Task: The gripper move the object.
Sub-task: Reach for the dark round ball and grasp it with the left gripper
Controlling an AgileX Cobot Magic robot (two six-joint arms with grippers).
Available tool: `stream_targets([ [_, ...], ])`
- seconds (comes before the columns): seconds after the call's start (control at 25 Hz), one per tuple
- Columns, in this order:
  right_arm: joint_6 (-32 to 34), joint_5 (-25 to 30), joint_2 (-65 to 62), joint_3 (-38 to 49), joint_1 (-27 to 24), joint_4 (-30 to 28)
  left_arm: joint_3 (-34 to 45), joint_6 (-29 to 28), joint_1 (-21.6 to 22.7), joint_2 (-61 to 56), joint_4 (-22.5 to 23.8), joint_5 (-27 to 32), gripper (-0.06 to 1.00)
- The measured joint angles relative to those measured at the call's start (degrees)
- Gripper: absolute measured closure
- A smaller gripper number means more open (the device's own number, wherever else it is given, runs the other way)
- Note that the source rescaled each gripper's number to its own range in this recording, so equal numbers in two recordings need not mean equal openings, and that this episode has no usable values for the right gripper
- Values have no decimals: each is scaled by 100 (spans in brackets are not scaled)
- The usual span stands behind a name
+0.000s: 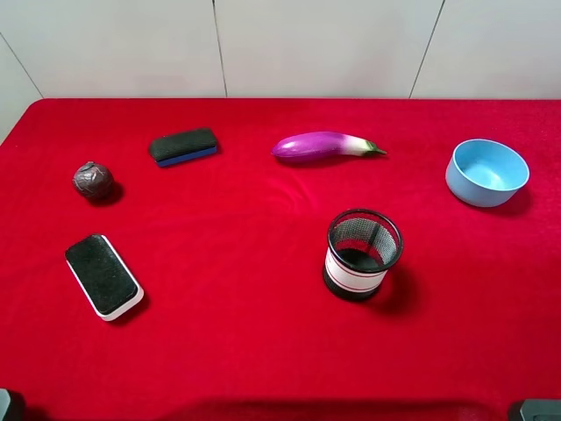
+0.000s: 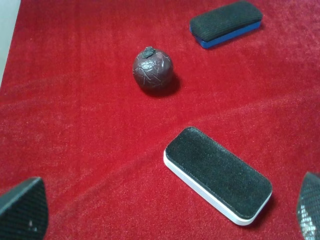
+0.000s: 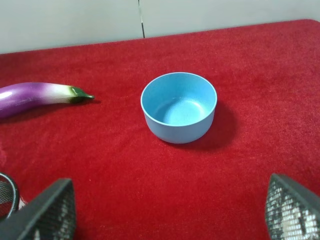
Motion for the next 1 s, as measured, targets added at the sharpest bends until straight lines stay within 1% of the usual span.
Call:
stream_targets([
  [0.72, 0, 0, 0, 0, 0, 0, 0, 0, 0, 0, 0, 0, -6],
  [1.0, 0, 0, 0, 0, 0, 0, -17, -125, 0, 0, 0, 0, -6],
])
